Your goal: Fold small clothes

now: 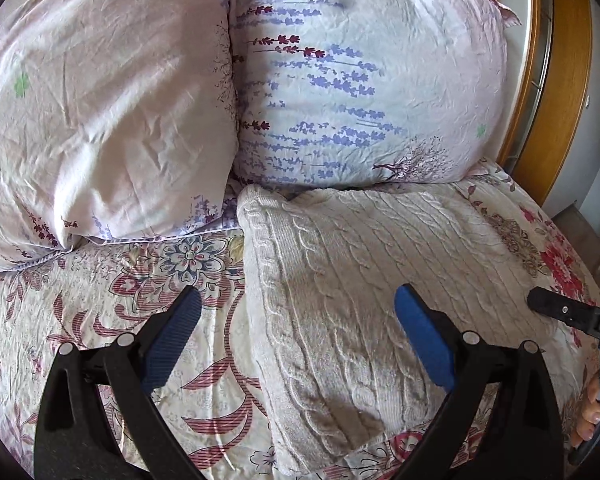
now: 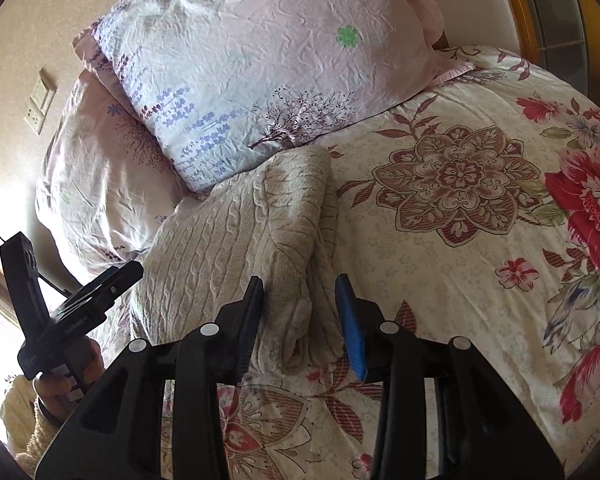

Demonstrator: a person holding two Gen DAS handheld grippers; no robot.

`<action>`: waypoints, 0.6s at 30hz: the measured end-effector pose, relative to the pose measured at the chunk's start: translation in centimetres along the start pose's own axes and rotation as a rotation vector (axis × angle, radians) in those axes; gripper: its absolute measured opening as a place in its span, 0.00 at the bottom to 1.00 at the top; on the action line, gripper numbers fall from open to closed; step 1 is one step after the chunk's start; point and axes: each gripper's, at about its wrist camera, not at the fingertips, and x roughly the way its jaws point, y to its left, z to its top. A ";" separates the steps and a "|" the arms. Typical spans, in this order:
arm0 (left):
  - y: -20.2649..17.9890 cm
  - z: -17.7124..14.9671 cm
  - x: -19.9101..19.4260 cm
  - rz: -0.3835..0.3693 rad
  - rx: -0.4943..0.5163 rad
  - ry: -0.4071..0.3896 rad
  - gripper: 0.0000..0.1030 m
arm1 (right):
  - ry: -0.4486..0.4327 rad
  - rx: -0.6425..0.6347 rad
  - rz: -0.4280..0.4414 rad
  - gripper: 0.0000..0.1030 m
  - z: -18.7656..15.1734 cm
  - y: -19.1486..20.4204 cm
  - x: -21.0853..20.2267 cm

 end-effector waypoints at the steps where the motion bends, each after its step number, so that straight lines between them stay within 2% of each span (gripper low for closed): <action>1: 0.0 0.0 0.3 0.005 0.001 0.008 0.94 | 0.003 -0.007 -0.014 0.38 -0.1 0.0 0.2; 9: 0.1 -0.9 1.6 0.020 0.009 0.053 0.95 | 0.028 -0.063 -0.103 0.39 -0.6 0.1 1.1; 14: 0.1 -1.1 2.0 0.022 0.007 0.060 0.95 | 0.032 -0.056 -0.106 0.43 -0.8 -0.4 1.3; 18: 0.1 -1.1 2.2 0.025 0.007 0.061 0.95 | 0.030 -0.057 -0.105 0.43 -0.9 -0.5 1.3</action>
